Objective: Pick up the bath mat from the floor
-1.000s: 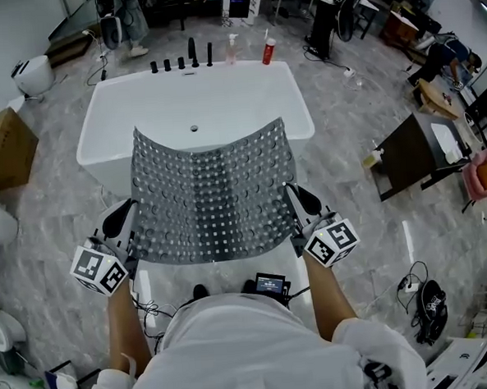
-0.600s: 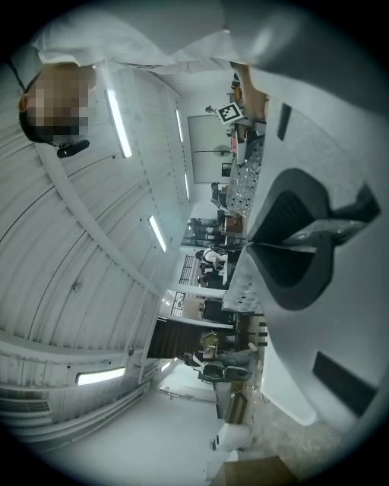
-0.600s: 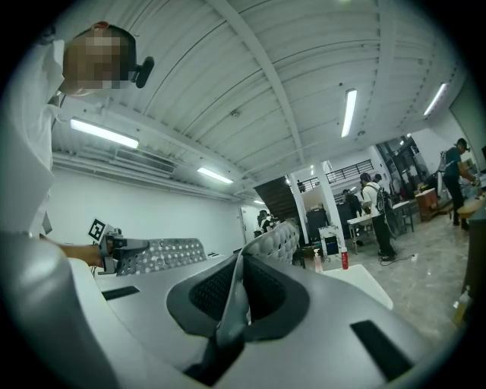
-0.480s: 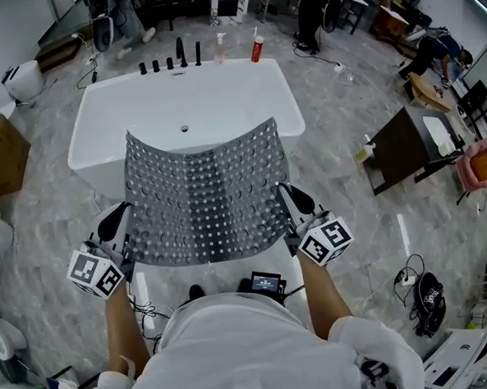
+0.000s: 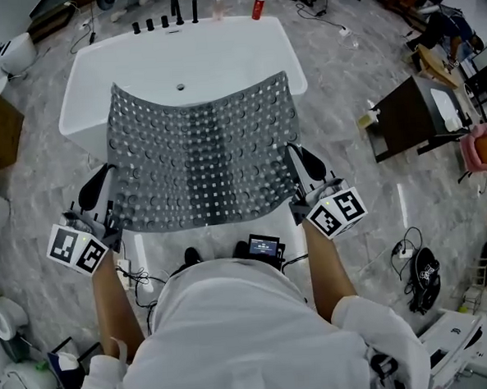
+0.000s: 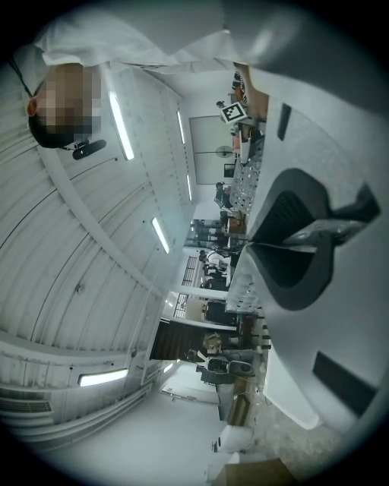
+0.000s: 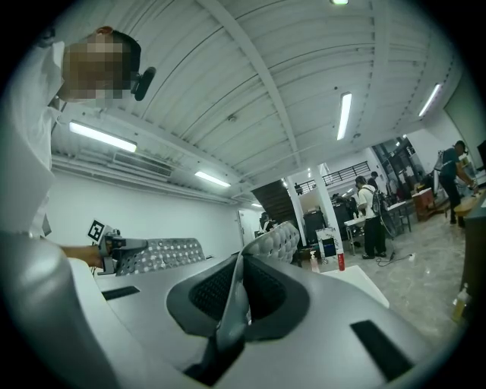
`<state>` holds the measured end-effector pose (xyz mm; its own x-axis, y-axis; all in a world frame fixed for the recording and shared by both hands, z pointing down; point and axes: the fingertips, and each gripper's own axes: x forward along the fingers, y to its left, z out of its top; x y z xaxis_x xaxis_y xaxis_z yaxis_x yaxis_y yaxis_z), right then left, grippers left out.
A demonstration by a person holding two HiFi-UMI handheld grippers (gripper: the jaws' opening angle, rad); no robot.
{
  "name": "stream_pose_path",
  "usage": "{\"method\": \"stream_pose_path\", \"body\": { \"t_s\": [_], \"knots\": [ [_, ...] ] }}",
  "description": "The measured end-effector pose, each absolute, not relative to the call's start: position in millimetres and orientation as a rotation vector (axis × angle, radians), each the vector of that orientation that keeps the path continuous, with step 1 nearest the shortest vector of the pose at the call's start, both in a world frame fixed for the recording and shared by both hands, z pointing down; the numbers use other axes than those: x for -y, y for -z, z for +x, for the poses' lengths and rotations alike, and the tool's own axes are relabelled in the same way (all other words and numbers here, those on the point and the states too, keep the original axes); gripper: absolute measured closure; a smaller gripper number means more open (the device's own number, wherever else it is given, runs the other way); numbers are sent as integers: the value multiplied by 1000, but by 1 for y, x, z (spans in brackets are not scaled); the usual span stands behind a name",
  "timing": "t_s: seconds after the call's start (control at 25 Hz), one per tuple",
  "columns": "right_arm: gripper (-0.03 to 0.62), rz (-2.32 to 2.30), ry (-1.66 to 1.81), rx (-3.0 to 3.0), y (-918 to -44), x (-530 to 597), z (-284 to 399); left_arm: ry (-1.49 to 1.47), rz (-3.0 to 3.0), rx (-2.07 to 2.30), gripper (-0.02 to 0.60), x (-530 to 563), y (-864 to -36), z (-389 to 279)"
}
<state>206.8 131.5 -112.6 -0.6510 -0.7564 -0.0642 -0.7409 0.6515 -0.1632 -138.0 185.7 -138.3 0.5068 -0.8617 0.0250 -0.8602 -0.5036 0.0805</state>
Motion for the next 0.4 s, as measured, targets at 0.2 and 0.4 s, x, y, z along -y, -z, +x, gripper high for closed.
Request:
{"method": "stream_pose_path", "body": {
  "t_s": [0.2,0.4],
  "knots": [
    [554,-1224,202,-2746,105,-128,219,32,2632,1536,563,-184,132,-125],
    [554,-1199,209,-2752,103,-126,232,39,2621,1546,563,-185,129,-111]
  ]
}}
